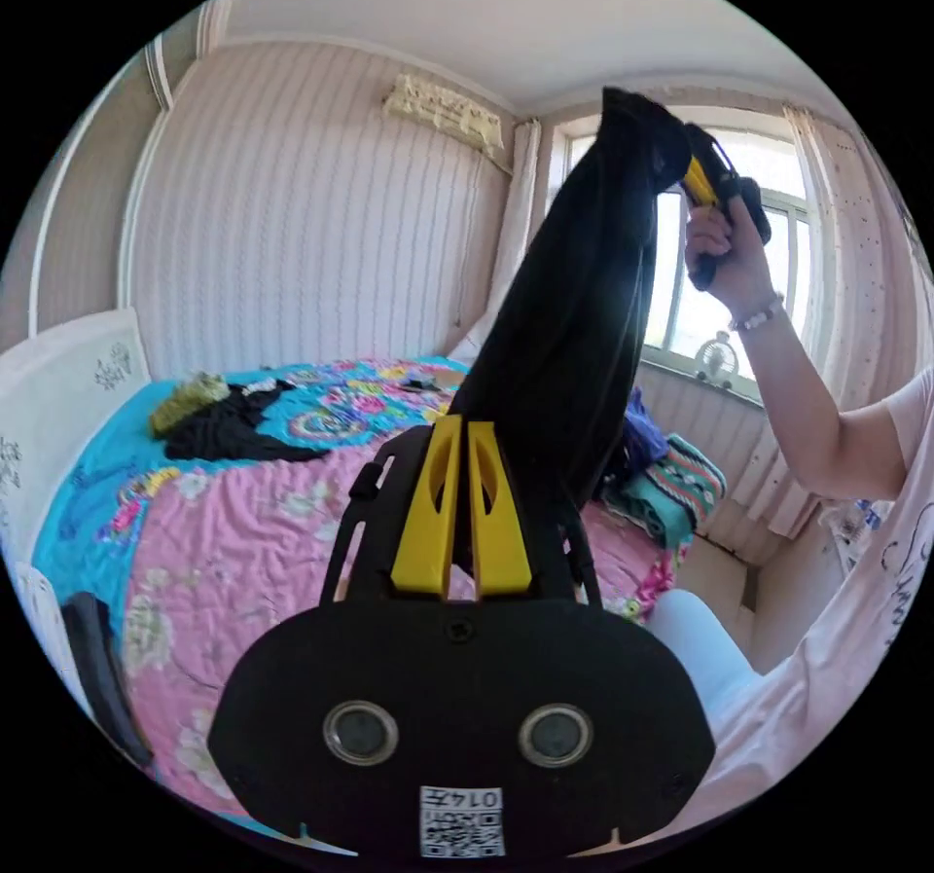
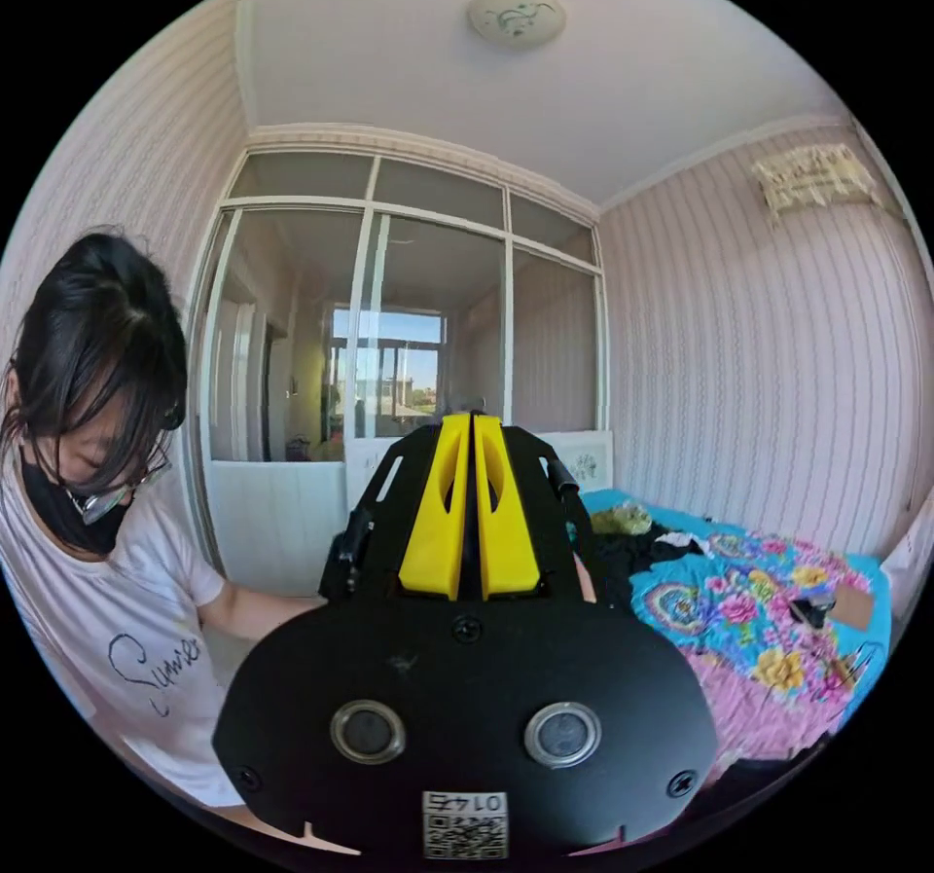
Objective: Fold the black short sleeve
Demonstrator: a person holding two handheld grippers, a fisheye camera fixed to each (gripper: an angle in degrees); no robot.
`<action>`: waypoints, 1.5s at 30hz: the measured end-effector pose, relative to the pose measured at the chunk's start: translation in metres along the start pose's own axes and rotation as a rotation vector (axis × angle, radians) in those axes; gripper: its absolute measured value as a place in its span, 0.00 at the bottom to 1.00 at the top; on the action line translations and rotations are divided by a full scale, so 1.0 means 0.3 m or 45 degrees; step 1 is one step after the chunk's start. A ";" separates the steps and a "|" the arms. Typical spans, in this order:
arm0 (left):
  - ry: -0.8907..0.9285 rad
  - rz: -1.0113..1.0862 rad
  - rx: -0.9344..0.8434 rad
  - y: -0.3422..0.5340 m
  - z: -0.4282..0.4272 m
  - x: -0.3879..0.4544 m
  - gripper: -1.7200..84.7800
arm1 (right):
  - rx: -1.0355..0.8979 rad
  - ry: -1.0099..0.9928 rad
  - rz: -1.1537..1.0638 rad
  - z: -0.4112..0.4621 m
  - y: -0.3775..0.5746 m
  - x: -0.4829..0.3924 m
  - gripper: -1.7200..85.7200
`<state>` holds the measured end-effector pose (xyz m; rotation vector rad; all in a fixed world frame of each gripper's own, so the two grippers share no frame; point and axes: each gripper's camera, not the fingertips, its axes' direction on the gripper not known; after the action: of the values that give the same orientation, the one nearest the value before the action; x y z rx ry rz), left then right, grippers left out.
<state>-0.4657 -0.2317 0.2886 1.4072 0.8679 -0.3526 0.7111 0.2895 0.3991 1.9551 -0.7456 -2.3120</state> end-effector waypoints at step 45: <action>-0.193 -0.485 -1.093 0.419 -0.074 -0.454 0.11 | -1.371 0.510 1.204 0.548 1.717 0.603 0.03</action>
<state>-0.4760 -0.2257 0.4749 0.4165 0.9952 -0.3101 0.3732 -0.1681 0.4384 1.0958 -0.1801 -1.2208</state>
